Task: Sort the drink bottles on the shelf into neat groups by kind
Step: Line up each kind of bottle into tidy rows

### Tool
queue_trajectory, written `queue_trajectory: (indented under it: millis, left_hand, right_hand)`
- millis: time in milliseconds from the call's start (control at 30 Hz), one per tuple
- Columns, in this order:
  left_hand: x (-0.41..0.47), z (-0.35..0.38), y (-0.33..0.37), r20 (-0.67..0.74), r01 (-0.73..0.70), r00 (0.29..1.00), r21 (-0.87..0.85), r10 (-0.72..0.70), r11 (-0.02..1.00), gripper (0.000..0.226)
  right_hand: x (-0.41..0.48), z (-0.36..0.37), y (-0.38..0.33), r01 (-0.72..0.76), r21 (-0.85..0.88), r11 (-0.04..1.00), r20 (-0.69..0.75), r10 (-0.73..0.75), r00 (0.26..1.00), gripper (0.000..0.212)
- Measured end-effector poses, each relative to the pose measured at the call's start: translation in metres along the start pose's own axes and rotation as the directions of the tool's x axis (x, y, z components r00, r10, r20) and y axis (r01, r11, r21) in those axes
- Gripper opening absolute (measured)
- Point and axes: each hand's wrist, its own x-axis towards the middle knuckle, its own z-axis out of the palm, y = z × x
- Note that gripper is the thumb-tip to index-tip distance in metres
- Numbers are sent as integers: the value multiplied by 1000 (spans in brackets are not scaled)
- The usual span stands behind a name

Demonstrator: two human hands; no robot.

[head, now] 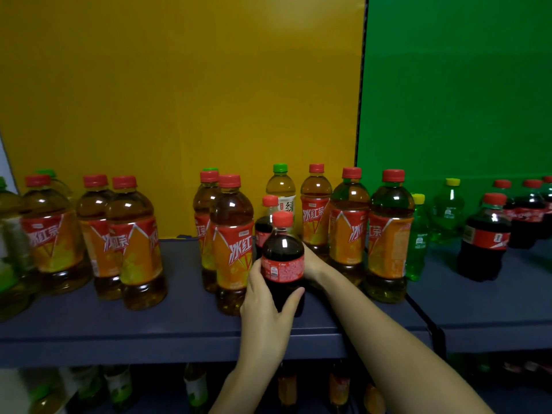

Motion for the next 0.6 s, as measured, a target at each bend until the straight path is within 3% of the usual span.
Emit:
queue_trajectory:
  millis: [67, 133, 467, 600]
  left_hand:
    - [-4, -7, -3, -9, 6, 1000, -34, -6, 999, 74]
    - [-9, -14, -6, -24, 8, 1000, -78, -10, 997, 73]
    - [-31, -38, 3, -1, 42, 999, -332, -45, 942, 74]
    - [-35, -32, 23, 41, -4, 999, -370, 21, 929, 75]
  right_hand:
    - [-6, -1, 0, 18, -28, 999, -36, -19, 999, 42]
    - [-18, -3, 0, 20, -23, 1000, -83, -21, 996, 58]
    - [-127, -3, 6, 180, -17, 984, -342, -175, 923, 58]
    - [-176, -13, -3, 211, -33, 977, -435, -204, 877, 59]
